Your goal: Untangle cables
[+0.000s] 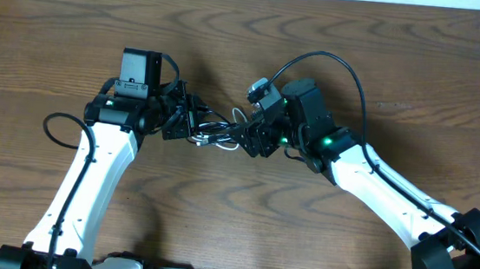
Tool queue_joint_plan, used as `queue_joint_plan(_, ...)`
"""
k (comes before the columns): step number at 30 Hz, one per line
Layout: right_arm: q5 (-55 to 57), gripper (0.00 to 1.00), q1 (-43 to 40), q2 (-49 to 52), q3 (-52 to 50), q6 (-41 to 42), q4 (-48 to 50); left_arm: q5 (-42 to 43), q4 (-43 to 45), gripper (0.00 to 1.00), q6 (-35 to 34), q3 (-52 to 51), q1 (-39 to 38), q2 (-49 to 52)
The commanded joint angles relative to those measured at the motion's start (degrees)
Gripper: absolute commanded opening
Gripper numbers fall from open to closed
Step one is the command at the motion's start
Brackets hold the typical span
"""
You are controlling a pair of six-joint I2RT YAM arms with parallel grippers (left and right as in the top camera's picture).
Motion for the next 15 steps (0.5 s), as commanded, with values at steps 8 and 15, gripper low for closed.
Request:
queue_joint_plan(8, -13.7, 0.68, -3.5, -1.4, 0.7, -4.1, 0.4, -0.4, 0.2, 0.07, 38.1, 0.7, 0.1, 0.2)
queue_joint_plan(15, -19.2, 0.60, -8.7, -1.5, 0.7, -0.1, -0.3, 6.9, 2.6, 0.07, 65.2, 0.7, 0.1, 0.2)
